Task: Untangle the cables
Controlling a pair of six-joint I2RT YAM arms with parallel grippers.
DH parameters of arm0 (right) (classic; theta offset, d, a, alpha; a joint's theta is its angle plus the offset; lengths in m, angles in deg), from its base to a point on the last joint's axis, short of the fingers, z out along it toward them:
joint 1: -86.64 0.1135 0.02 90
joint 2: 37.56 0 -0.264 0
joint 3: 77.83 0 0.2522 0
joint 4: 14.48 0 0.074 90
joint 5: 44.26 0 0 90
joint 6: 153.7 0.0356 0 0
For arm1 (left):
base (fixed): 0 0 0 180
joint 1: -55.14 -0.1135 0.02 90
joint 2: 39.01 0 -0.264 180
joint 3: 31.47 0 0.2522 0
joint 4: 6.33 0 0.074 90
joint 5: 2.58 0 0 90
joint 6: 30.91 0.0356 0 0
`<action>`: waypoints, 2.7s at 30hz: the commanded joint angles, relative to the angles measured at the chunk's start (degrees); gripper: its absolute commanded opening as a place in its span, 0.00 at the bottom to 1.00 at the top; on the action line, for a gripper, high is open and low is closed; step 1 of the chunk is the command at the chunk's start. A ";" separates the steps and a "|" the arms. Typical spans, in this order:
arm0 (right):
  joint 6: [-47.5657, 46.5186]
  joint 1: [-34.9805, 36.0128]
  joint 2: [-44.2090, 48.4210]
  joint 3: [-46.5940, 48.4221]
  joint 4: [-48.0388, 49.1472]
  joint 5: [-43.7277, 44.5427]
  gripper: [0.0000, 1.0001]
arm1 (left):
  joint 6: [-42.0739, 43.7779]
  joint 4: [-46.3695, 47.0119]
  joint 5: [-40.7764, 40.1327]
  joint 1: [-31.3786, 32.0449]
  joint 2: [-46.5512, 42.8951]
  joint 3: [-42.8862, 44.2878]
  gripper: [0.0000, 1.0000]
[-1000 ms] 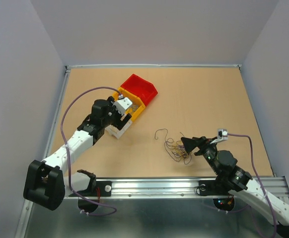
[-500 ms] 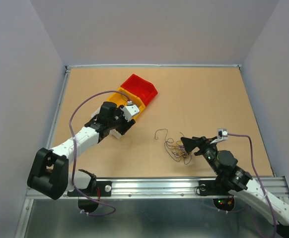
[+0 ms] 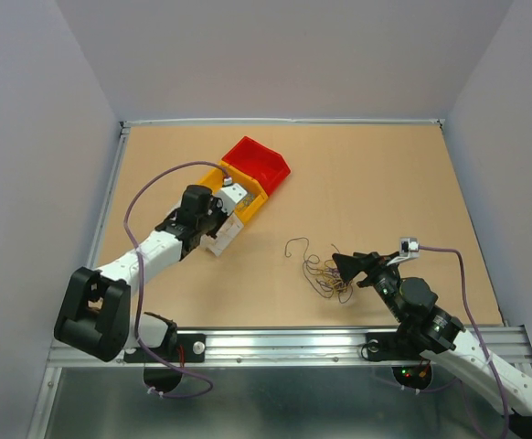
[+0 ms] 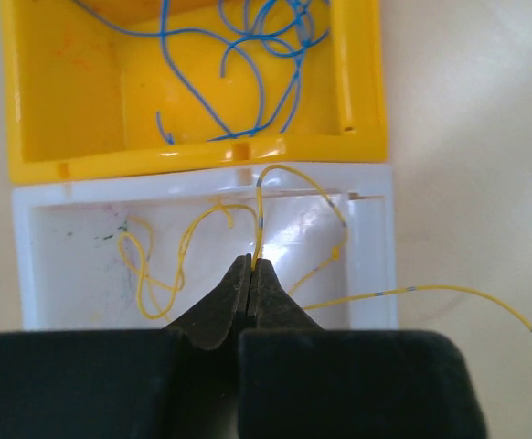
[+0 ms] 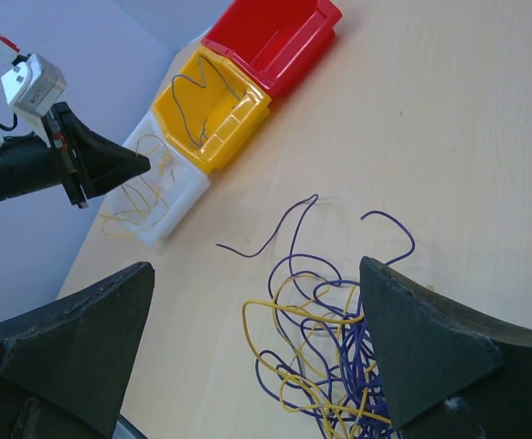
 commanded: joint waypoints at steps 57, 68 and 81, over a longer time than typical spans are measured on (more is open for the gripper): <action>-1.18 0.27 -0.14 -4.45 4.48 -1.16 0.99 | -1.25 5.14 -22.57 -6.22 14.63 6.71 0.00; -2.06 0.18 -0.14 -4.54 5.26 -3.17 0.98 | -1.51 1.87 -22.40 -6.22 21.88 10.59 0.00; -21.45 0.62 -54.58 14.15 34.17 -31.03 0.81 | -1.34 0.12 -12.47 -6.48 15.02 8.92 0.00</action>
